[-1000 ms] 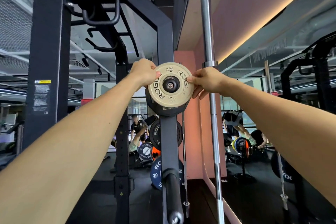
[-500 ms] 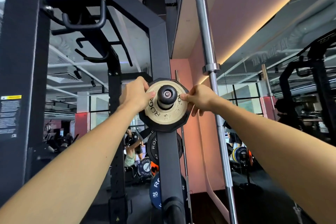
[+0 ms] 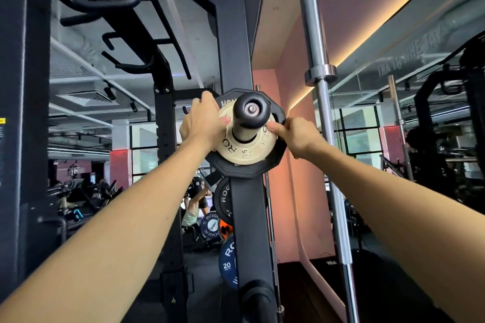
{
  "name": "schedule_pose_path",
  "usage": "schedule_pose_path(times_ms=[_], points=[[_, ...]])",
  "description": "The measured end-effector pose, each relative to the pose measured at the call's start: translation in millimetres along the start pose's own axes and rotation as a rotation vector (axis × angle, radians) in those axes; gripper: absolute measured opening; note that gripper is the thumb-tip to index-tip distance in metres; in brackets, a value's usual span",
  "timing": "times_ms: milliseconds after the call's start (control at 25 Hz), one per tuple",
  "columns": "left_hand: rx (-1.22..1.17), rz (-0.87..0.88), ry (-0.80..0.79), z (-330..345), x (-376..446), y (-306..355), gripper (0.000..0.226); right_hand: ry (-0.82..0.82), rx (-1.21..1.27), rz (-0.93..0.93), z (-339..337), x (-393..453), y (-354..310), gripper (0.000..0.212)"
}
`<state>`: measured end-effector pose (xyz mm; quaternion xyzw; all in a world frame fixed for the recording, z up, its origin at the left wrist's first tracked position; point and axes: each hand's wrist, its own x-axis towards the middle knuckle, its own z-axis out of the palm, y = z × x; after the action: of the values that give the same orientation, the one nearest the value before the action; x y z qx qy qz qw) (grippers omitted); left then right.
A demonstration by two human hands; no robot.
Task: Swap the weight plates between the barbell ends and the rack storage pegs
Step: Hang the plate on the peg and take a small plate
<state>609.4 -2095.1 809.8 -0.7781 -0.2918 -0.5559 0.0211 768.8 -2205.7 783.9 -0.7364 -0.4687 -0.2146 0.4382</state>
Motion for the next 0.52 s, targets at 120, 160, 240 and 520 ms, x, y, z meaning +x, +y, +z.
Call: schedule_pose_path(times_ms=[120, 160, 240, 520], points=[[-0.043, 0.033, -0.053, 1.7, -6.1, -7.1, 0.025, 0.032, 0.053, -0.013, 8.4, -11.2, 1.6, 0.037], [-0.053, 0.052, -0.069, 1.8, -8.4, -10.7, 0.025, 0.026, 0.027, -0.034, 10.8, -15.3, 3.9, 0.036], [-0.060, 0.068, -0.109, 1.0, -13.5, -21.7, 0.024, 0.017, -0.064, -0.086, 13.0, -24.2, 9.0, 0.038], [0.076, -0.011, -0.416, -39.4, -76.5, -78.1, 0.048, -0.237, -0.101, -0.128, 21.3, -82.0, -8.2, 0.043]])
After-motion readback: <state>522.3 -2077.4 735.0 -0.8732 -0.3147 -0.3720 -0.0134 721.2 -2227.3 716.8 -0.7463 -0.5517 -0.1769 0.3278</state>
